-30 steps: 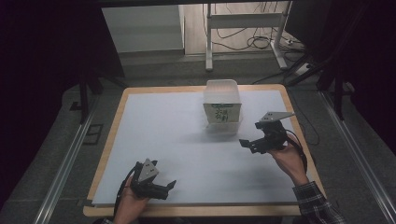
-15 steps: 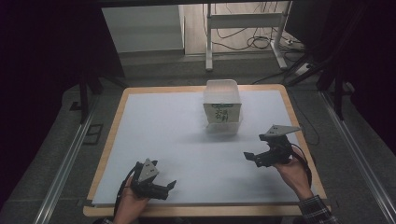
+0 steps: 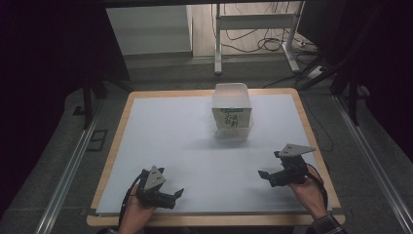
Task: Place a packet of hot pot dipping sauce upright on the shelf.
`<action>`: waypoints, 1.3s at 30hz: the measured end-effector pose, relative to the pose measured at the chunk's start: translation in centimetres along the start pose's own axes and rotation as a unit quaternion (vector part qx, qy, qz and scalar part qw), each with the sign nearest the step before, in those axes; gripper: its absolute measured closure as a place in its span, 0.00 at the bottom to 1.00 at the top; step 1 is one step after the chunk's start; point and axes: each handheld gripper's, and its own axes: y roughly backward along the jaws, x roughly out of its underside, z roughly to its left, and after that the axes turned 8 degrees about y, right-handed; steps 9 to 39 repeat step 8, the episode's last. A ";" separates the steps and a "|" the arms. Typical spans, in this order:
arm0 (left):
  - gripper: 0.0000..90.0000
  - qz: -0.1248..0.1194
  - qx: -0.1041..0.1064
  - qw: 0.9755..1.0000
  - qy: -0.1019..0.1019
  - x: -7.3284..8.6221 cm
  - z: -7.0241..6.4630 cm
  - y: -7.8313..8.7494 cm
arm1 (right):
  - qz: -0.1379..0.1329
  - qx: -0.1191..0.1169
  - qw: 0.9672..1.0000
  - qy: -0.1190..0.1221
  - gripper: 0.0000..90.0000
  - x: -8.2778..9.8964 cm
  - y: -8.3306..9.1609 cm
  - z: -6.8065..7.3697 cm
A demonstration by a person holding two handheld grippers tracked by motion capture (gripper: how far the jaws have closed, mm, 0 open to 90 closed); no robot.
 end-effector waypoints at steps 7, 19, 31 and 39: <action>0.01 0.000 0.000 1.000 -0.001 0.0 -0.1 0.0 | 0.018 -0.008 1.000 -0.003 0.03 0.6 -0.6 0.2; 0.01 0.000 0.001 1.000 -0.002 -0.1 -0.1 0.0 | 0.017 -0.008 1.000 -0.001 0.03 0.5 -0.7 0.2; 0.01 0.000 0.001 1.000 -0.002 -0.1 -0.1 0.0 | 0.017 -0.008 1.000 -0.001 0.03 0.5 -0.7 0.2; 0.01 0.000 0.001 1.000 -0.002 -0.1 -0.1 0.0 | 0.017 -0.008 1.000 -0.001 0.03 0.5 -0.7 0.2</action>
